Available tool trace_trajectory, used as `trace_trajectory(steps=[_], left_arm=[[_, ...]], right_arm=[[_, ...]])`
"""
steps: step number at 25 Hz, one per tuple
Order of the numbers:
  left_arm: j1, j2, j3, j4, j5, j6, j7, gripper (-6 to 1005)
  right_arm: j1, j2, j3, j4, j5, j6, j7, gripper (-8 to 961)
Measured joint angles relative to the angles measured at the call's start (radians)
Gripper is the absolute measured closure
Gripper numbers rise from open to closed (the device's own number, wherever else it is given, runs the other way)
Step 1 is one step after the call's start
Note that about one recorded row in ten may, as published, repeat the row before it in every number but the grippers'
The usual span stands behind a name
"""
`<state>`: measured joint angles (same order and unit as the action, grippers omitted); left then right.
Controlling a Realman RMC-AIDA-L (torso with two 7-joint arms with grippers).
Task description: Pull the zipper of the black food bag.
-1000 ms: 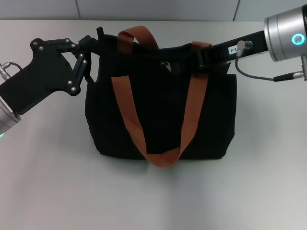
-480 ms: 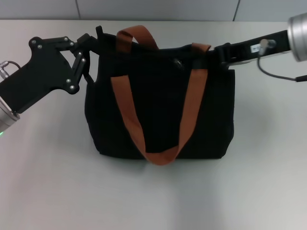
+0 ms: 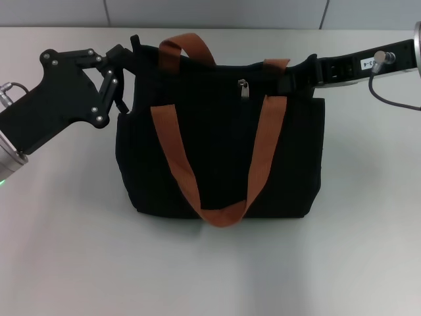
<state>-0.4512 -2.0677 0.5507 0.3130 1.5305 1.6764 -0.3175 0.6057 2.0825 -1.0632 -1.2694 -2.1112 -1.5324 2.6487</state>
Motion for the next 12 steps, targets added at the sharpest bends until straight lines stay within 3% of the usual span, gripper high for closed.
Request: trace_trajectory(steps=[6,12], left_arm=[[-0.001,0.0,0.0,0.0,0.0,0.0,0.0,976],[-0.005,-0.001,0.0,0.0,0.001,0.0,-0.001,976]], right_arm=[[0.001,0.0,0.006,0.002,0.031,-0.002,-0.018,948],[0.003,-0.005,0.076,0.036,0.131,-0.03,-0.06,946]])
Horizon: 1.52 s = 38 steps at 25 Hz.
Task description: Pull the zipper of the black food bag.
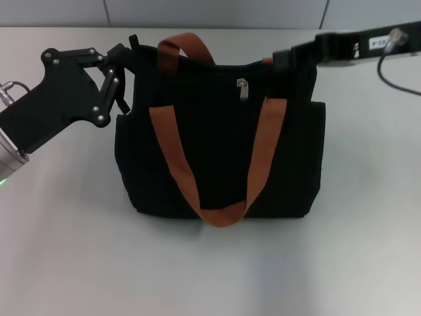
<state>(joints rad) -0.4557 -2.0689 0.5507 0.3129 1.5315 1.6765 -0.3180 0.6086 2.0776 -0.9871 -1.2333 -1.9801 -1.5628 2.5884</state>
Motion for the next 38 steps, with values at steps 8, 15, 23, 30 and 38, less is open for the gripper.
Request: trace_trajectory(steps=[8,15,23,30,38], left_arm=[[-0.004,0.0,0.0,0.0,-0.015,0.0,-0.01,976],[-0.014,0.0,0.0,0.0,-0.035,-0.002,-0.022,976],[-0.023,-0.001,0.006,-0.002,-0.036,-0.004,-0.024,976],[-0.026,-0.002,0.009,-0.011,-0.036,0.008,-0.024,976],[-0.027,-0.002,0.009,-0.011,-0.036,0.02,-0.024,976]], right_arm=[[0.057,-0.034,0.026,0.131,0.068,-0.036,-0.031,833],[0.108,-0.029,0.01,0.161,0.004,-0.046,-0.028,619],[0.142,-0.024,-0.016,0.194,-0.034,-0.036,-0.023,619],[0.177,-0.011,-0.049,0.206,-0.076,0.016,-0.023,623],[0.195,0.0,-0.126,0.209,-0.083,0.088,-0.016,649]])
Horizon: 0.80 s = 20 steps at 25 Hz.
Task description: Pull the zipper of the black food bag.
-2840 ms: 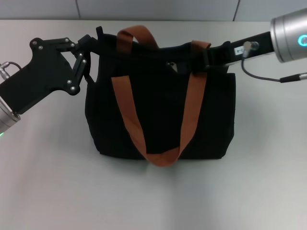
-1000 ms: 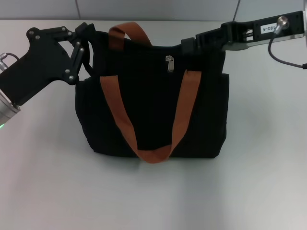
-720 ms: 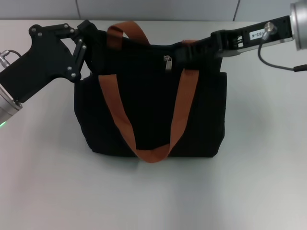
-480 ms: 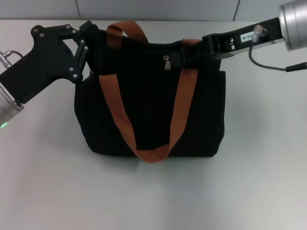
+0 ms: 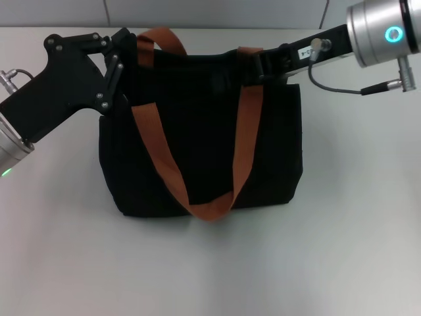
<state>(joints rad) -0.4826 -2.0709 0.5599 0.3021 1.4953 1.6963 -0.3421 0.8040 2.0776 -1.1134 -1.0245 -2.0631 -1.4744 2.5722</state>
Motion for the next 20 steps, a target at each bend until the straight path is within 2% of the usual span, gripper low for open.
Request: trace_trajectory(steps=[7,12,20], left_arm=[[-0.003,0.0,0.0,-0.001,0.001,0.005,0.0,976],[-0.004,0.0,0.0,-0.001,0.003,0.009,0.0,976],[-0.002,0.0,0.001,-0.002,0.002,0.013,0.0,976]], right_arm=[[-0.006,0.003,-0.019,-0.004,-0.001,0.018,0.001,758],[-0.019,0.003,-0.019,-0.022,-0.001,0.021,0.001,952],[-0.056,0.004,-0.006,-0.086,0.005,0.009,0.004,954]])
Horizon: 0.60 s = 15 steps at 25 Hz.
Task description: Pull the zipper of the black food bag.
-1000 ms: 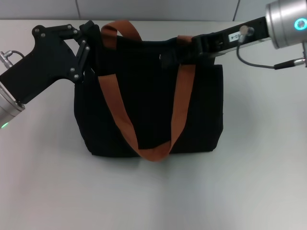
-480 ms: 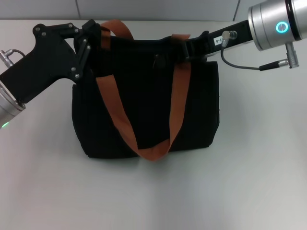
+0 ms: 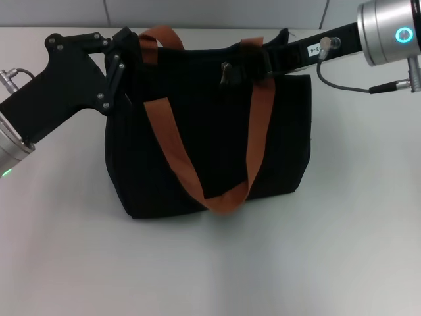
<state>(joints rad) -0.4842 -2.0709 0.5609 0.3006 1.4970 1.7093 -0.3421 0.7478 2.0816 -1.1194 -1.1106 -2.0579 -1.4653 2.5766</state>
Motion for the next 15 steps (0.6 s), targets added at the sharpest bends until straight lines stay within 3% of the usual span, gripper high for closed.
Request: trace_trajectory(steps=[15], left_arm=[[0.004,0.0,0.0,0.0,-0.001,0.0,0.0,976]], right_arm=[[-0.026,0.0,0.001,-0.078,-0.063,-0.001,0.048,955]])
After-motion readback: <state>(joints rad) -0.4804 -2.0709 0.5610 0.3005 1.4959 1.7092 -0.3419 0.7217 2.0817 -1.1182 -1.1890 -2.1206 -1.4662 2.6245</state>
